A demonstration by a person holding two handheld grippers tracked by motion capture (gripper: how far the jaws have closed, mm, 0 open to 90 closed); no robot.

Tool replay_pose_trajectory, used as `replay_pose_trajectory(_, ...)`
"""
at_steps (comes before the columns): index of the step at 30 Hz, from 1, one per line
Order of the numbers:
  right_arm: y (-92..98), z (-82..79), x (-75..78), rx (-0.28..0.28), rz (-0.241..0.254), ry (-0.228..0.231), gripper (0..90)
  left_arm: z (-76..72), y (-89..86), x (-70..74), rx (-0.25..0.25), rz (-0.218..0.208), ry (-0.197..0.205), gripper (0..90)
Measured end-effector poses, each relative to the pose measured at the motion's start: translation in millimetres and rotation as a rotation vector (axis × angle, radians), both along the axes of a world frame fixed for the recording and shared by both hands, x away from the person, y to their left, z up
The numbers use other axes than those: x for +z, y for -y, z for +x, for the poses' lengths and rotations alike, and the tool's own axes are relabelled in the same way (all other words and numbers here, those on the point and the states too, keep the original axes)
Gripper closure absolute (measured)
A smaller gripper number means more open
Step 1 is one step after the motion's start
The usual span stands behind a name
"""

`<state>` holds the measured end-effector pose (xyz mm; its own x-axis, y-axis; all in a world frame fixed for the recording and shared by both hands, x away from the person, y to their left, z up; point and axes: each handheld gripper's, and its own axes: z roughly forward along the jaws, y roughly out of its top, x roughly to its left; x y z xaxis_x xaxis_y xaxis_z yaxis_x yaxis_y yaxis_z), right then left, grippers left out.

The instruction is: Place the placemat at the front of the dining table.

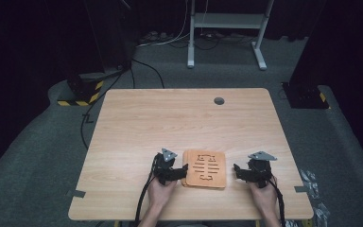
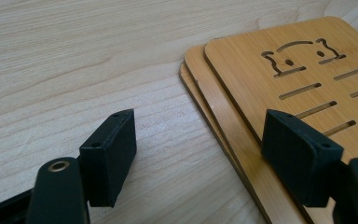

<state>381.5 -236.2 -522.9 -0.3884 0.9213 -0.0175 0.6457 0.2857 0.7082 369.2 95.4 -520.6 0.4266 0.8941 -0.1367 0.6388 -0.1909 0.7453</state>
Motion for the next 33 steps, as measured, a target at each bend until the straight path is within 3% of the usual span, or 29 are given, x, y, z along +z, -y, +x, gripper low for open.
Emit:
replay_pose_trajectory(18, -1.4, -0.2, -0.6, -0.034, 0.015, 0.005, 17.6, -0.3, 5.8, -1.5, -0.016, -0.007, -0.003, 26.3)
replay_pose_trajectory(22, -0.9, -0.7, 0.4, -0.017, 0.015, -0.011, 17.8, -0.4, 7.6, -2.1, -0.024, 0.0, -0.005, 26.2)
replay_pose_trajectory(24, -1.3, -0.3, -0.8, -0.021, 0.012, 0.011, 18.4, -0.5, 7.6, -2.2, -0.024, 0.002, -0.004, 25.8)
replay_pose_trajectory(26, 0.3, -1.5, 0.9, -0.001, 0.005, 0.004, 22.8, -0.6, 6.1, -1.8, -0.016, 0.007, 0.002, 25.5)
replay_pose_trajectory(33, 2.2, -3.7, 2.4, 0.013, 0.037, 0.001, 24.0, -0.6, -3.6, 2.4, 0.008, 0.013, 0.019, 25.7)
